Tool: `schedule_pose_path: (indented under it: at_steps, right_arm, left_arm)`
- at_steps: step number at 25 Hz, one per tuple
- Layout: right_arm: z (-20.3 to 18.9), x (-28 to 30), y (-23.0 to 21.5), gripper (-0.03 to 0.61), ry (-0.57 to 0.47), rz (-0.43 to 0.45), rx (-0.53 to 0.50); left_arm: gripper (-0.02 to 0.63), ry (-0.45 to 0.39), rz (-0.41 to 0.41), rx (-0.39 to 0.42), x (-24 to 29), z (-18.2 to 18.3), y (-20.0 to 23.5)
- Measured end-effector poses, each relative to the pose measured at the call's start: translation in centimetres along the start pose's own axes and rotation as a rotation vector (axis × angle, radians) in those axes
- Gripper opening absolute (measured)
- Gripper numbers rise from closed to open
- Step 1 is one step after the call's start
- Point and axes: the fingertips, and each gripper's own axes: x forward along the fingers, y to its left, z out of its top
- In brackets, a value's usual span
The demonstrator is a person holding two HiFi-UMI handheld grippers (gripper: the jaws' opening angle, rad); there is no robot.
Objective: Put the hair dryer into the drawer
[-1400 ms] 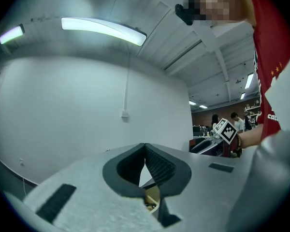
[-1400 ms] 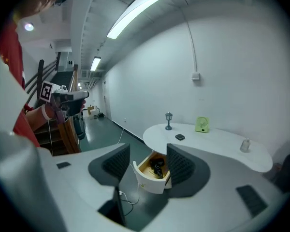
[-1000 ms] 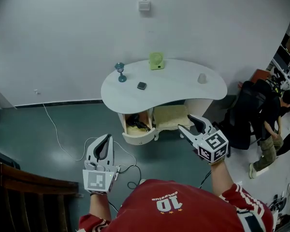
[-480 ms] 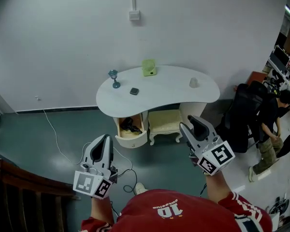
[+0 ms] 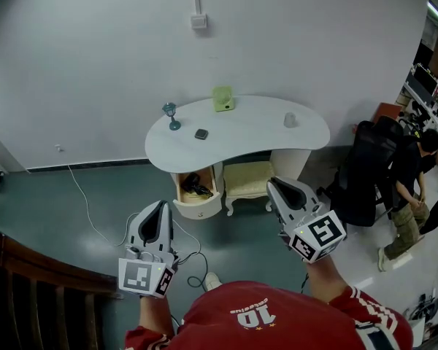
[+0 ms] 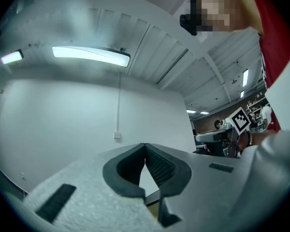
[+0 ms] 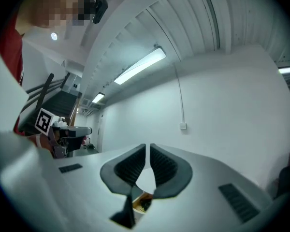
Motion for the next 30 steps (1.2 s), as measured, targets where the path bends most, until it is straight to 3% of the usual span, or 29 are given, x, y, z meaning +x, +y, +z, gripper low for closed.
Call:
schedule_pose_path:
  at_steps: [5,30]
  right_arm:
    - [-0.4,0.1,-0.5,0.005,0.003,-0.029,0.023]
    - [-1.1,0.8,-1.3,0.005,0.007,-0.036,0.014]
  left_arm:
    - [-0.009,0.005,-0.01,-0.01,-0.1,-0.2,-0.3]
    - [-0.009,0.015,-0.025,-0.058,0.6,-1.4,0.2]
